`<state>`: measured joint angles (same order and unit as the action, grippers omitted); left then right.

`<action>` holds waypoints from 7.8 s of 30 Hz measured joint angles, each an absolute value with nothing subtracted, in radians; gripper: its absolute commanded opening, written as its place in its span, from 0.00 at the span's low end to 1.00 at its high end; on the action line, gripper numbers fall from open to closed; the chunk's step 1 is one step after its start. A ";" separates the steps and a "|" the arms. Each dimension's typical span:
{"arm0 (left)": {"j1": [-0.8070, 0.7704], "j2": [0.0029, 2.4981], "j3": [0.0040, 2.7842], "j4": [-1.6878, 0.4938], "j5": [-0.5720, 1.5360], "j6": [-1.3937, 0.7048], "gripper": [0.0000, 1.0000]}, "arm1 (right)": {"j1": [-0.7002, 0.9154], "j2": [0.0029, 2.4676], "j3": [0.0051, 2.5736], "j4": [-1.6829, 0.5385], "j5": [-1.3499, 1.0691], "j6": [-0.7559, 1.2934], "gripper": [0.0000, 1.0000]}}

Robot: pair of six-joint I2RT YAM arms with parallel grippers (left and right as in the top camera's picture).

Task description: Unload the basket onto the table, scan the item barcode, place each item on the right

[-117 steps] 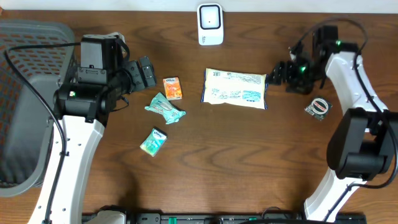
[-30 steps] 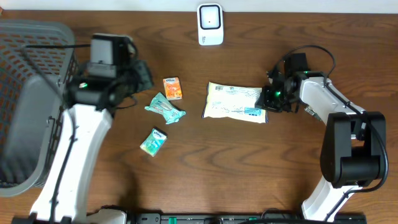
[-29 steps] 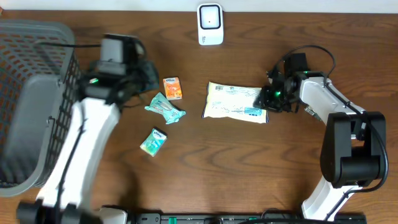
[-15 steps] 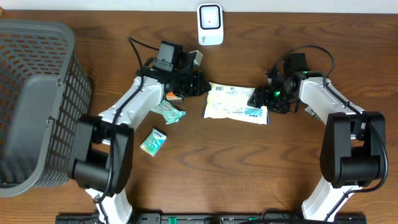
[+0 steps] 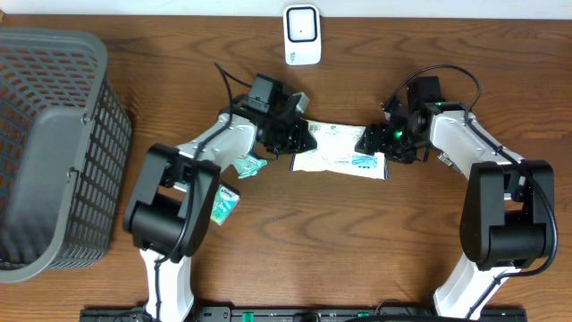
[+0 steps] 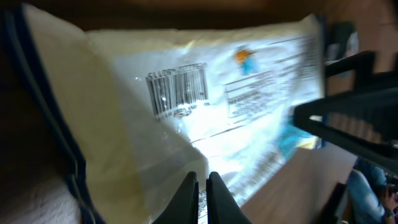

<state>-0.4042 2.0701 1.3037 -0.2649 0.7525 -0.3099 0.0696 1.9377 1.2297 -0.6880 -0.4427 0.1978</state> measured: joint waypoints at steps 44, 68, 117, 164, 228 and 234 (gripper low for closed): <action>-0.202 1.636 1.300 -0.562 0.582 -0.365 0.17 | 0.054 2.054 1.246 -0.426 -0.910 0.193 0.01; 0.018 1.417 1.303 -0.786 0.139 -0.292 0.98 | 0.003 1.470 1.241 -0.411 -0.926 0.192 0.01; 0.064 1.417 1.303 -0.789 0.128 -0.283 0.98 | 0.522 2.293 1.450 0.917 0.532 -1.298 0.01; 0.064 1.417 1.303 -0.790 0.128 -0.283 0.98 | -0.224 1.555 1.246 -0.562 0.043 0.544 0.01; 0.064 1.418 1.303 -0.789 0.128 -0.283 0.97 | 0.591 2.426 1.957 -0.605 -0.326 0.402 0.56; 0.064 1.418 1.303 -0.790 0.128 -0.283 0.98 | 0.610 2.454 1.970 -0.559 -0.342 0.422 0.25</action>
<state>0.0639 1.4178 1.3025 -0.7898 0.1276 -0.2829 0.6098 2.4542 1.9701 -0.5591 -0.3424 0.4217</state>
